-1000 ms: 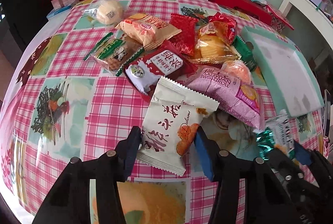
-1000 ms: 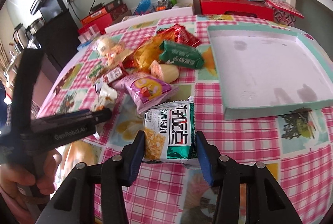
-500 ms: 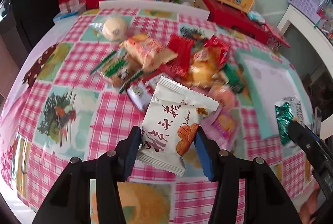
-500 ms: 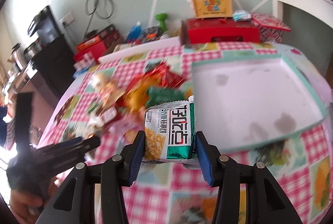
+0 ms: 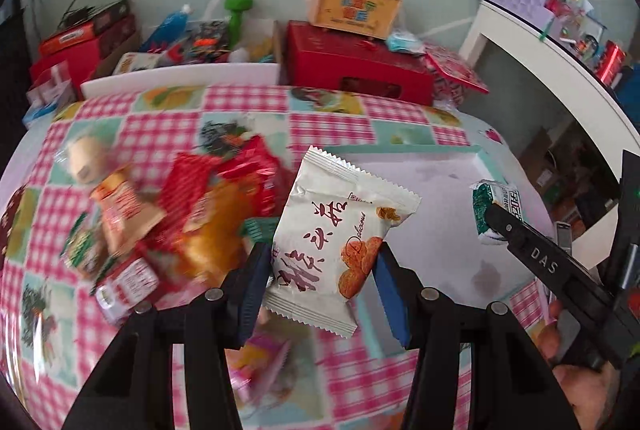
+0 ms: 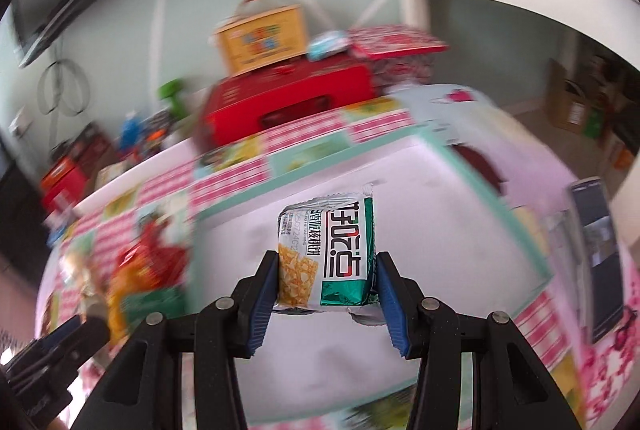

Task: Organize snacks
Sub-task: 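Carry both packets over the teal-rimmed tray and open both tools to drop them, then reach the left tool back to the pile and grasp the pink Swiss roll packet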

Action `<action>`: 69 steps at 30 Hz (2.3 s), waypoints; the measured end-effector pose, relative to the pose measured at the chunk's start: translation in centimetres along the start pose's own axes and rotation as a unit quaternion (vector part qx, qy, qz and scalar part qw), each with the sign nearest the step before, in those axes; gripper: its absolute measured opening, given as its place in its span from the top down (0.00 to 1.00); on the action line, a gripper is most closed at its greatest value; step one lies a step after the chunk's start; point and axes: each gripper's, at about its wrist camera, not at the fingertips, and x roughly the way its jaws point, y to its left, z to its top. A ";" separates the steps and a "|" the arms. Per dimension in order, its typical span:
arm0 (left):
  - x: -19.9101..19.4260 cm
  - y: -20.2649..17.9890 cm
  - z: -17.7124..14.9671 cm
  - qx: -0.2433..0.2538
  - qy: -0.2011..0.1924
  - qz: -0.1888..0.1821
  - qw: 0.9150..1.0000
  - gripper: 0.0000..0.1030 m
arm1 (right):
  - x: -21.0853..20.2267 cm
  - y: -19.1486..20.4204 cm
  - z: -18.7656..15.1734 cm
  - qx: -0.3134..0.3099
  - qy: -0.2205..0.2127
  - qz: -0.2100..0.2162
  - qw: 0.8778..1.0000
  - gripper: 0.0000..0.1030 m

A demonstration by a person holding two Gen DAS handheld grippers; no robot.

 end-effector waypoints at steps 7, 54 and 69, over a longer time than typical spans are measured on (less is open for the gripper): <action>5.0 -5.6 1.6 0.043 0.013 -0.017 0.999 0.48 | 2.3 -6.1 1.7 0.048 0.003 -0.070 0.996 0.51; 1.5 8.1 -1.3 -0.083 0.062 0.127 0.987 0.10 | 0.2 6.4 -2.7 -0.061 0.079 0.016 0.995 0.00; 2.3 12.9 -4.4 -0.161 0.106 0.127 0.973 0.10 | 1.3 13.3 -7.3 -0.146 0.130 0.088 0.977 0.00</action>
